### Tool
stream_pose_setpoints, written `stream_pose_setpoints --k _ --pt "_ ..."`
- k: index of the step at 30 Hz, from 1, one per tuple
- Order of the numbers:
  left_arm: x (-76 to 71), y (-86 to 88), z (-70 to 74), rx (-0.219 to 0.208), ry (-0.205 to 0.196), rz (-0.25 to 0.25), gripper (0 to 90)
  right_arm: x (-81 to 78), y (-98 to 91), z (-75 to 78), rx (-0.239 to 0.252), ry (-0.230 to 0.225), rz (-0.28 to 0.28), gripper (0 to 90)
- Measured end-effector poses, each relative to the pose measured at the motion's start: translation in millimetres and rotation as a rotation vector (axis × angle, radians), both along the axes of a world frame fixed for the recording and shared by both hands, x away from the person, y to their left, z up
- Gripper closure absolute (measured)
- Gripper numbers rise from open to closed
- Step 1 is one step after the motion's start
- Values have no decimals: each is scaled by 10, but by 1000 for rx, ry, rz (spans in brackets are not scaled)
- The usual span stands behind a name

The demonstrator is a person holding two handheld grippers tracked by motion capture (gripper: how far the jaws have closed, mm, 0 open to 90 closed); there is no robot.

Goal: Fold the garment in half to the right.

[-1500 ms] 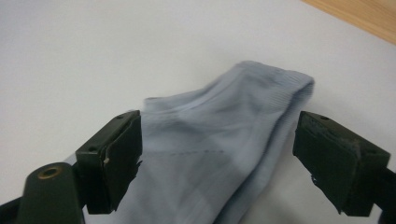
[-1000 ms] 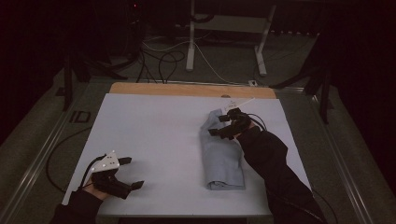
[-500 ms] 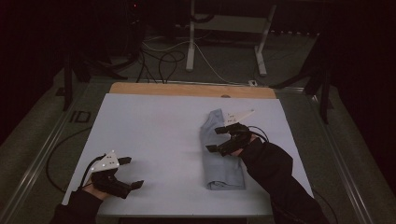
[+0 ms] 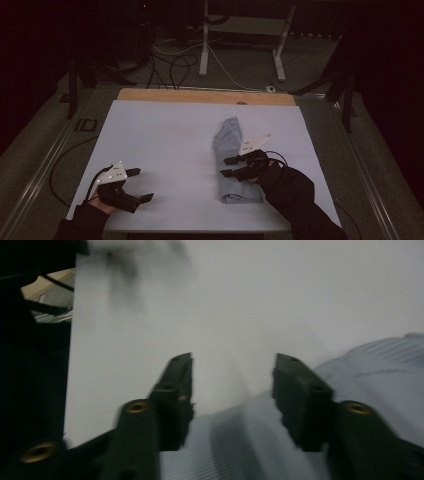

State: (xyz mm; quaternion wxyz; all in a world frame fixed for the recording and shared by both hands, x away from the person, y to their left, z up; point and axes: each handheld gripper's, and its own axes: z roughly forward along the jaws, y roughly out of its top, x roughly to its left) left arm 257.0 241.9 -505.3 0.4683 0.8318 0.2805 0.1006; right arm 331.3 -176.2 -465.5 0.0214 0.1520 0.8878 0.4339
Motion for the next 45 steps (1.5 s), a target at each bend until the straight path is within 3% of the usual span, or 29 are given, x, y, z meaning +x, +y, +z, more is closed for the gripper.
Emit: stream_pose_setpoints --k 2,4,6,11,17,24,32,45 --pt "2 0 -2 1 2 -1 7 -15 4 -14 -9 -2 15 640" --pt "0 -2 -7 -1 4 1 7 -57 20 -47 -40 -4 43 722" --pt "-4 -6 -11 -5 5 -3 7 -68 25 -60 -49 -5 43 740" --pt "-11 -8 -9 -2 4 -7 7 -105 20 -173 -102 4 59 893" --pt "-12 -2 -5 -5 3 -7 7 -109 -10 -266 -107 21 52 900" --pt "-13 4 -10 -6 5 -3 8 -154 -25 -426 -162 37 79 900" --pt "-16 11 -12 -8 6 -5 7 -206 -124 -519 -159 79 72 900" --pt "-20 11 -4 -10 3 -3 7 -336 -258 -580 -133 89 91 900"
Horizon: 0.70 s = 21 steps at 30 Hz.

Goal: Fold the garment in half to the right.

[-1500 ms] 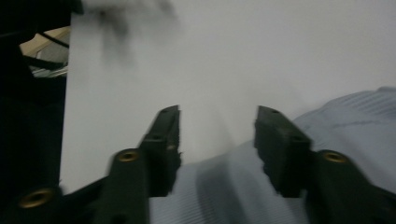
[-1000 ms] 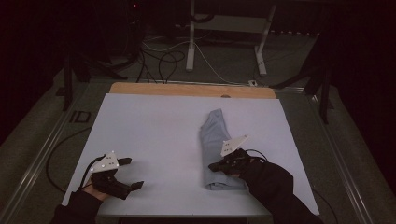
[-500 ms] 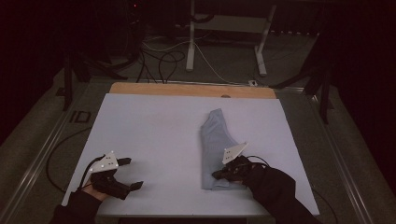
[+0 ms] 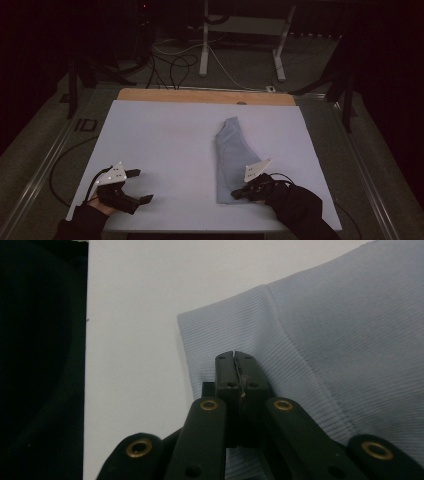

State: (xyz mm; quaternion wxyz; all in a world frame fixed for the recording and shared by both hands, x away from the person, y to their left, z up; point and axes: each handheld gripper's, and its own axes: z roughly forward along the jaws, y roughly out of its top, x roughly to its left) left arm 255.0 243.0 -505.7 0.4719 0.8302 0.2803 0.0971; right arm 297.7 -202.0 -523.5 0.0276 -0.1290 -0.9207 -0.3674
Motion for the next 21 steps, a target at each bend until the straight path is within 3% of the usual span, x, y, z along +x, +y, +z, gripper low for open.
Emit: stream_pose_setpoints --k 6,12,21 --pt "5 5 0 -2 0 2 7 -71 -7 -4 0 -4 4 900" --pt "5 2 3 -5 2 -1 7 -115 51 -60 -20 11 73 900" --pt "11 2 4 0 2 -4 7 -102 54 -66 -6 34 67 900"
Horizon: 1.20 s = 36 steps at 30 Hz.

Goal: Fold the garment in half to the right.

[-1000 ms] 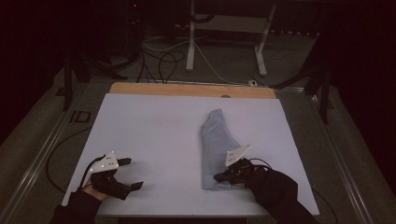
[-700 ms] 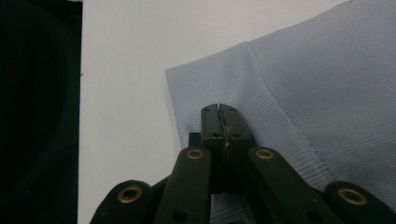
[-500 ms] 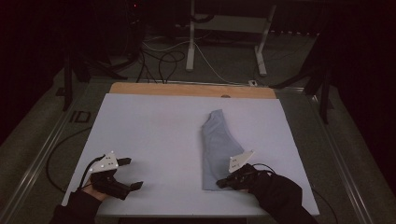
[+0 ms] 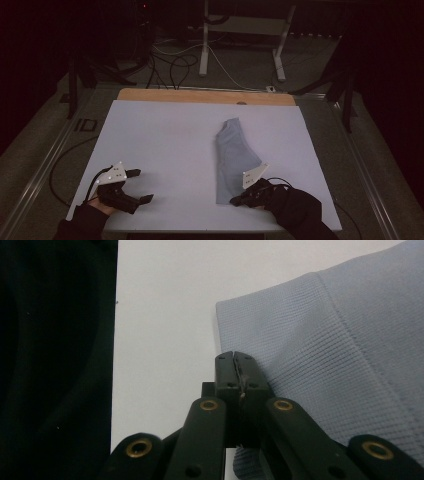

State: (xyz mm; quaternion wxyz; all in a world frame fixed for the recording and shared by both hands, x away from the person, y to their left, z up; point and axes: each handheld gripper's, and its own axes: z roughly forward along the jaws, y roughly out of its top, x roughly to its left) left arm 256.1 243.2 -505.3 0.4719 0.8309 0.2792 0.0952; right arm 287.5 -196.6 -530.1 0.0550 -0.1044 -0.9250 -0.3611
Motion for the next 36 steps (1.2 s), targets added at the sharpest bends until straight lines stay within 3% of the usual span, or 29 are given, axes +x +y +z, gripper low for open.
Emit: stream_pose_setpoints --k 8,14,16,22,23,25,26,27,28,30,31,32,33,36 --pt "-2 10 5 -10 0 7 7 21 -18 86 48 -1 -16 900" --pt "-9 11 16 -5 -5 4 7 60 -75 241 97 -48 -74 900" --pt "-10 13 20 -4 -4 4 7 86 -84 306 94 -82 -96 900" --pt "-12 17 19 -7 -4 6 7 154 -95 392 114 -108 -146 881" --pt "-11 19 18 -9 -2 9 7 212 -91 413 113 -126 -174 798" --pt "-14 16 19 -6 -3 5 7 229 -90 416 112 -125 -182 745" --pt "-11 18 19 -8 -2 6 7 251 -79 424 117 -127 -204 659" --pt "-11 18 19 -8 -2 6 7 251 -79 424 117 -127 -204 659" --pt "-12 20 19 -9 -2 7 7 264 -69 442 124 -124 -212 551" --pt "-16 17 18 -5 -2 3 7 280 -56 457 122 -131 -216 460" --pt "-16 17 18 -5 -2 3 7 280 -56 457 122 -131 -216 460" --pt "-14 19 18 -7 -1 4 7 294 -46 472 125 -128 -220 359" --pt "-14 19 18 -7 -1 4 7 294 -46 472 125 -128 -220 359" --pt "-17 15 18 -6 -1 1 7 347 -34 489 128 -101 -228 151"
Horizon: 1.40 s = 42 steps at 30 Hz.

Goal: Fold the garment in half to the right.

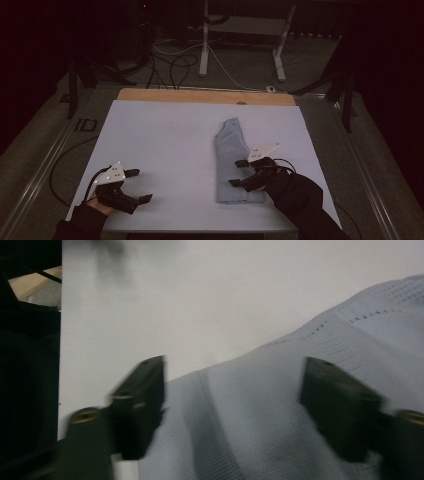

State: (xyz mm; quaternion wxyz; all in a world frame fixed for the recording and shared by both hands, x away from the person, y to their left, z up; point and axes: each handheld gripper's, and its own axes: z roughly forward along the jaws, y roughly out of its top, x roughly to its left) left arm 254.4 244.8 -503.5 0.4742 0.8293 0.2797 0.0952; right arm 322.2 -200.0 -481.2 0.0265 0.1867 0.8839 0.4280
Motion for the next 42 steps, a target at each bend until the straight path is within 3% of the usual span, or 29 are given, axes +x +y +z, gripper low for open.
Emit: stream_pose_setpoints --k 3,6,17,24,42 --pt "-2 -3 3 0 -1 0 7 45 -3 5 16 33 15 95" --pt "-3 -6 10 0 -4 -3 7 70 -5 19 16 26 -2 93" --pt "-19 12 10 0 -7 -2 7 79 -82 93 3 -46 -70 91" --pt "-13 6 13 -4 -5 2 7 57 -234 88 16 -56 -115 91" --pt "-17 9 7 12 -8 3 7 -46 -714 -179 26 -59 -227 91"
